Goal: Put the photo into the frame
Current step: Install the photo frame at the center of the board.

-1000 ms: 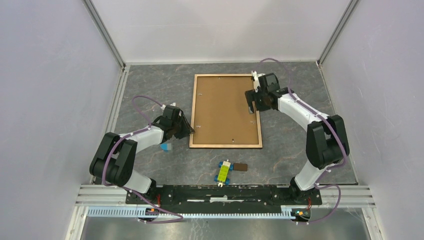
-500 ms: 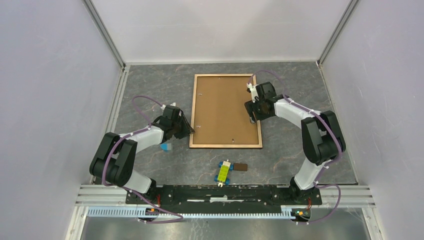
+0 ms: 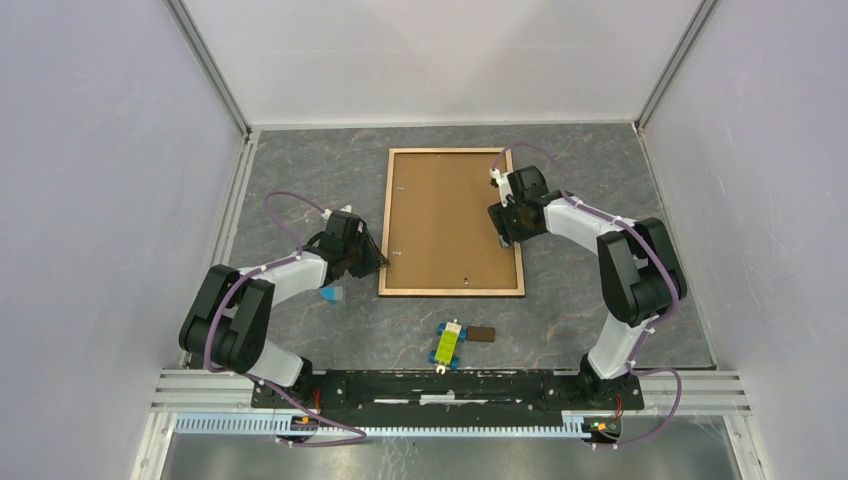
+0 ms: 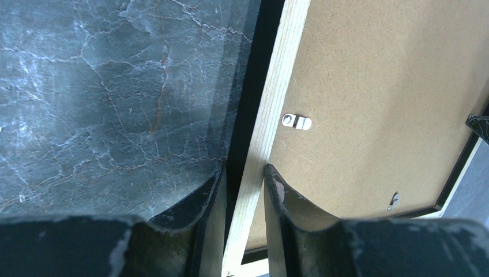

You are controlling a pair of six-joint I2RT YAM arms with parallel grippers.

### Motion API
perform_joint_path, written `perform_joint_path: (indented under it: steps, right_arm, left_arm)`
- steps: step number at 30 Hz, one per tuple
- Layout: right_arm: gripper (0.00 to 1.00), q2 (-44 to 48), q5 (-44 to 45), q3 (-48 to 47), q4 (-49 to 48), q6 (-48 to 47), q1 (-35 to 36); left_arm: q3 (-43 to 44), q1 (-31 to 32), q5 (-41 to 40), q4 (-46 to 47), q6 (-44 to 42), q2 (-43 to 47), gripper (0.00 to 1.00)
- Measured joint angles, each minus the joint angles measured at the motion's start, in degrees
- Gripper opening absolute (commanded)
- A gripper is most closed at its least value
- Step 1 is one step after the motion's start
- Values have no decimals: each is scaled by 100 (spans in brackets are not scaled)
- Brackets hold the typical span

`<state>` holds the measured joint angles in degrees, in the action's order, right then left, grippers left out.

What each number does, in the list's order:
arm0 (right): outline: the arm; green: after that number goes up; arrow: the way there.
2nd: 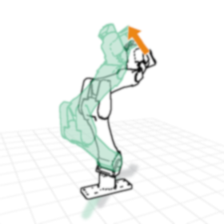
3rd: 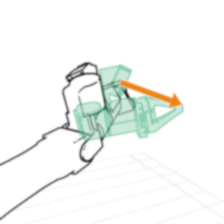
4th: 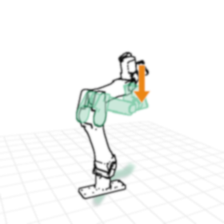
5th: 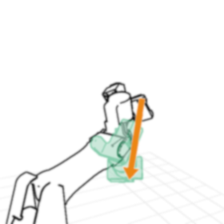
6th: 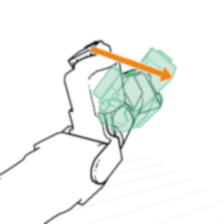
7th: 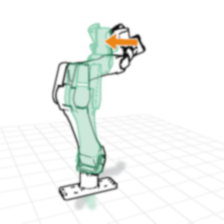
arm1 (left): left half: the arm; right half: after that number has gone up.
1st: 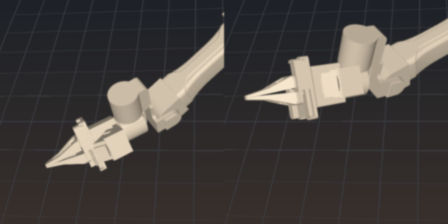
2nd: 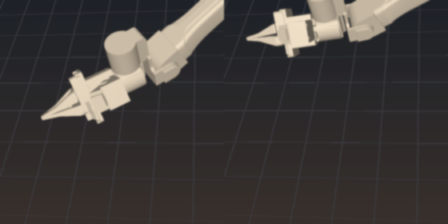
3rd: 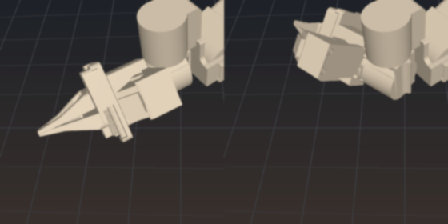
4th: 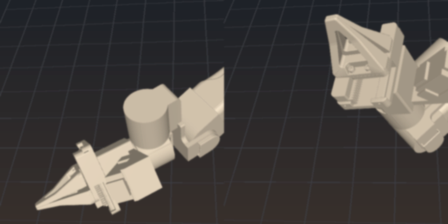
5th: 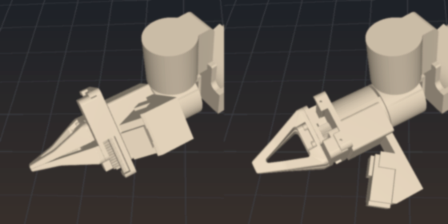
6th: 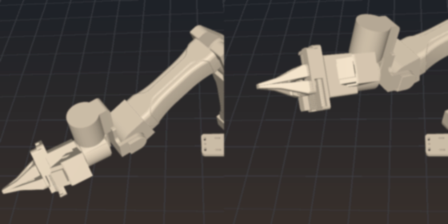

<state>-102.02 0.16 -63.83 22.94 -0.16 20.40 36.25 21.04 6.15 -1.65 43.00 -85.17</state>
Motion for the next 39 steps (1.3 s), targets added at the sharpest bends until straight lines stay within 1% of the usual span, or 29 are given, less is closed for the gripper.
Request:
perform_joint_path:
  steps: [2, 9, 15, 18, 20, 21, 24, 29, 34, 36, 38, 39]
  right_arm:
    - [63, 0, 24, 0, 0, -13, 15]
    - [54, -9, 103, 0, -15, 0, 72]
    - [47, -9, 402, 0, -17, 175, 214]
    - [41, -9, 651, 0, -17, 332, 310]
    - [34, -9, 804, 0, -20, 472, 358]
    - [33, -11, 848, 0, -20, 527, 367]
    - [35, -22, 984, -2, -17, 780, 396]
    - [33, -39, 1233, -4, 31, 1244, 463]
    - [30, -26, 1709, 48, 68, 1941, 605]
    - [26, -4, 1915, 101, 70, 2284, 664]
    - [19, 0, 2079, 133, 72, 2594, 710]
    - [17, 7, 2159, 153, 72, 2761, 730]
  left_arm:
    - [0, 0, 2, 2, 0, 2, 34]
    - [0, 0, 2, 2, 0, 4, 33]
    - [-2, 0, 2, 2, 0, 4, 33]
    - [-4, 0, 2, 4, -2, 4, 33]
    - [-4, 0, 2, 7, 0, 4, 33]
    - [-7, 0, 2, 9, -2, 4, 33]
    - [-7, 0, 2, 7, -2, 4, 33]
    - [-11, 0, -4, -2, -2, 15, 33]
    - [-11, 0, -4, -2, -2, 15, 32]
    - [-11, 0, -4, -2, -2, 17, 32]
    - [-13, 0, -4, -2, -2, 17, 32]
    - [-17, 0, -4, 2, -2, 17, 32]
